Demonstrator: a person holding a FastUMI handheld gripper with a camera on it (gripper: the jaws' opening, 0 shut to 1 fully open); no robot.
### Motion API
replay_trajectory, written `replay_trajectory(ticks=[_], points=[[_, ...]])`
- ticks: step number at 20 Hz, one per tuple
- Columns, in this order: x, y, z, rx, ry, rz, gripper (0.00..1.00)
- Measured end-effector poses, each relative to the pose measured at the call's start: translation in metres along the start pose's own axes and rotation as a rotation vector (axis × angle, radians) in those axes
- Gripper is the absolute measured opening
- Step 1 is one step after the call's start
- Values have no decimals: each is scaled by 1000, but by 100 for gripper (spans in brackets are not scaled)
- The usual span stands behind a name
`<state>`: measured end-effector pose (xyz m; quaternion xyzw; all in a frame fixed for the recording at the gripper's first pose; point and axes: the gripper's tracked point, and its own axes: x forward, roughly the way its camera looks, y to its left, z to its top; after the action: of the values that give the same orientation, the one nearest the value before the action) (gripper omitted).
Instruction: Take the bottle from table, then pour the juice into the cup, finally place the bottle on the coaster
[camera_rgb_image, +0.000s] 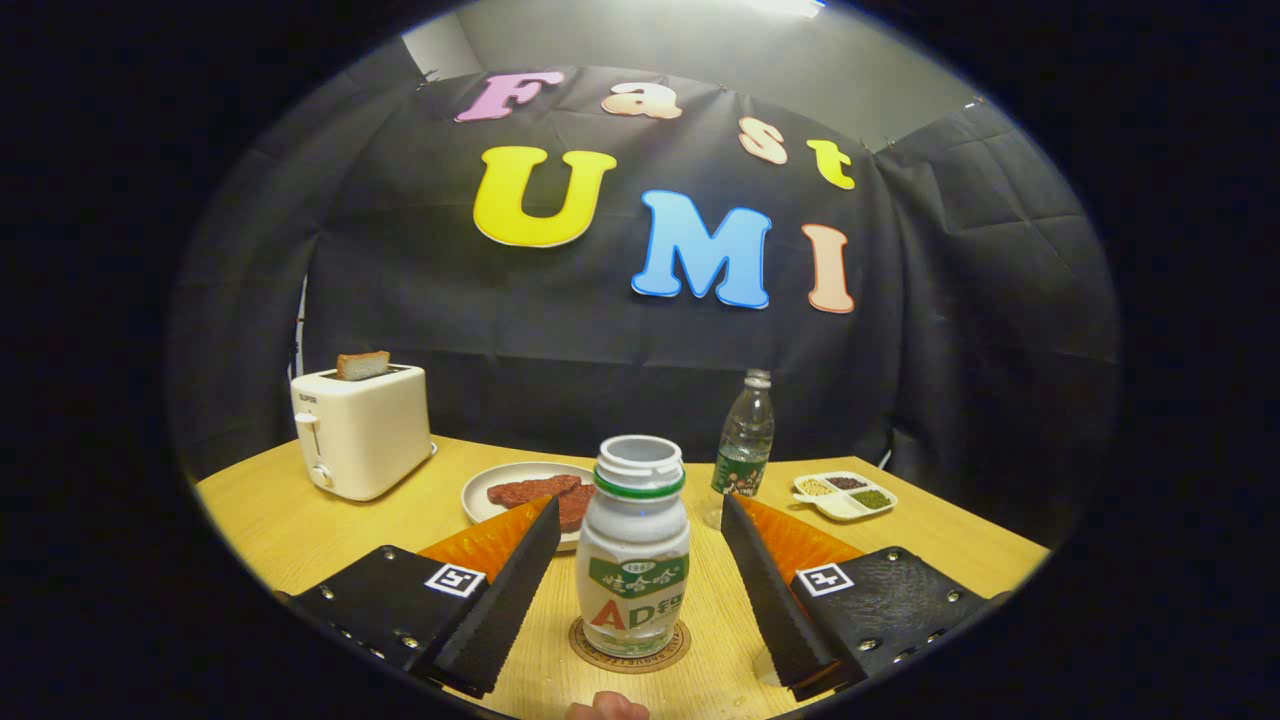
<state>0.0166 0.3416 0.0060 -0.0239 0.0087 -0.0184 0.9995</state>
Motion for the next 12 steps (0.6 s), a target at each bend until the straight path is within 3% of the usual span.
replay_trajectory(ticks=[7, 12], points=[[-44, 7, 60, 22, -95, 87, 97], [-67, 2, 65, 11, -88, 111, 97]])
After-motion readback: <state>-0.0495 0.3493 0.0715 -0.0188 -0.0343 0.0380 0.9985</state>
